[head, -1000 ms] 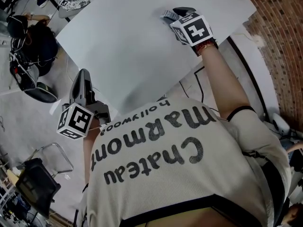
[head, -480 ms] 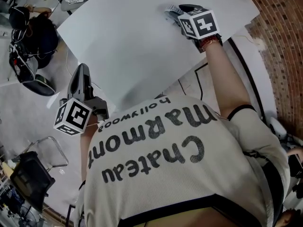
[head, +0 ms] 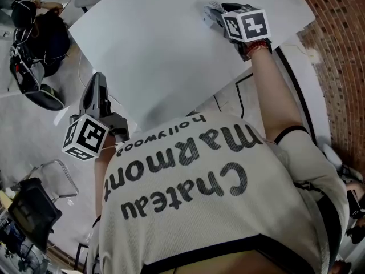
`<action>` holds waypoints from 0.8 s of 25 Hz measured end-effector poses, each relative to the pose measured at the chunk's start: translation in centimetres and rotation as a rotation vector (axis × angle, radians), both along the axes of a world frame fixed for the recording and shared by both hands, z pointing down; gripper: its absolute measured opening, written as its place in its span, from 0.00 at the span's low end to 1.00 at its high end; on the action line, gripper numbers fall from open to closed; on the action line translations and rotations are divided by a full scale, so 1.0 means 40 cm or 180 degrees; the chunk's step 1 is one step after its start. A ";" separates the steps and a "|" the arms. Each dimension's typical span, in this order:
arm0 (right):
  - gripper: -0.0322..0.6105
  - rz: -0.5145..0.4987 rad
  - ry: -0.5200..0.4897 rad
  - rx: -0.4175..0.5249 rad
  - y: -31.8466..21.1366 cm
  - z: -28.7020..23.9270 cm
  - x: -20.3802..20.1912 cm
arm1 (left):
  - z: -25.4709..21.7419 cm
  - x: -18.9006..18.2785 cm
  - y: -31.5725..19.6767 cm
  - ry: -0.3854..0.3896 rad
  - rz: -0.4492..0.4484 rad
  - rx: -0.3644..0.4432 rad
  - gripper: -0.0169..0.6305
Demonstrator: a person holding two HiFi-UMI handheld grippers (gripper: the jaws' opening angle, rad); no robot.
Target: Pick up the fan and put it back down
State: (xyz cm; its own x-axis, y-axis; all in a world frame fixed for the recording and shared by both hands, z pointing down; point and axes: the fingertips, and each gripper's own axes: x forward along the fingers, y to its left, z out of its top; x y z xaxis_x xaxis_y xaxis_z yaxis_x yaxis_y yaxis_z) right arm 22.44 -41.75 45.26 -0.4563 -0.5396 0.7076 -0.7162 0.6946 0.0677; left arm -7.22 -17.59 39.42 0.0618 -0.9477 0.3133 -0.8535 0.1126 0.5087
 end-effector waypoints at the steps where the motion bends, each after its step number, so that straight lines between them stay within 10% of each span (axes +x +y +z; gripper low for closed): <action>1: 0.32 0.0012 -0.0008 -0.0009 -0.001 0.001 0.002 | 0.000 -0.001 -0.001 -0.0002 0.0000 -0.0002 0.03; 20: 0.33 0.0078 -0.0174 -0.0003 0.015 -0.011 0.021 | -0.001 0.022 0.009 -0.0036 0.0052 -0.0080 0.03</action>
